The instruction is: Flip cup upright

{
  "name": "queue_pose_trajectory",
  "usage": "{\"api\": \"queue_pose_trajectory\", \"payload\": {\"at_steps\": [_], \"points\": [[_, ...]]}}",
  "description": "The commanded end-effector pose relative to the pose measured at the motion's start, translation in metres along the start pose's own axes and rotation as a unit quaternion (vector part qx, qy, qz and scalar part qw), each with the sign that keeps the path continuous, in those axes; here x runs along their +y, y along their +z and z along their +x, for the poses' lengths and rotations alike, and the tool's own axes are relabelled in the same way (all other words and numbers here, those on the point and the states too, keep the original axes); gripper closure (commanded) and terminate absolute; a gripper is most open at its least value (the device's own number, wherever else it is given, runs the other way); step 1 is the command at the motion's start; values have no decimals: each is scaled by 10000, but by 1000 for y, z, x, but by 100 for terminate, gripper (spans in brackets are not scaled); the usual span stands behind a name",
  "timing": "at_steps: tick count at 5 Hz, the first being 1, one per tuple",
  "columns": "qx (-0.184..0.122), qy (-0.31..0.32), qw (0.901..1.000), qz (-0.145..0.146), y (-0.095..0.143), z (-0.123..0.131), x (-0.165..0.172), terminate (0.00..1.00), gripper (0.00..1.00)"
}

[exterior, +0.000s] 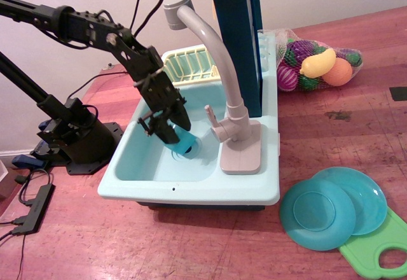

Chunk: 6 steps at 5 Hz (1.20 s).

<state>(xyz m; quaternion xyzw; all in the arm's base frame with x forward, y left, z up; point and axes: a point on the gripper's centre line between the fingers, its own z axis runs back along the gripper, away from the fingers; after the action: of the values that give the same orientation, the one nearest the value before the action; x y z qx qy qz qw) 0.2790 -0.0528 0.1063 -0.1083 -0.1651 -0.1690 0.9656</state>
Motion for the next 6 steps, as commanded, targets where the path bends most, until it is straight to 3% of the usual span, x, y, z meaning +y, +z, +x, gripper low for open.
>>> {"api": "queue_pose_trajectory", "payload": {"at_steps": [1, 4, 5, 6], "points": [[-284, -110, 9995, 87, 23, 12, -4, 0, 100], [-121, -924, 9955, -171, 18, 24, -42, 0, 100], [-132, -971, 9950, -210, 7, 12, -56, 0, 100], [-79, -934, 9953, -245, -3, -1, -63, 0, 0]]}}
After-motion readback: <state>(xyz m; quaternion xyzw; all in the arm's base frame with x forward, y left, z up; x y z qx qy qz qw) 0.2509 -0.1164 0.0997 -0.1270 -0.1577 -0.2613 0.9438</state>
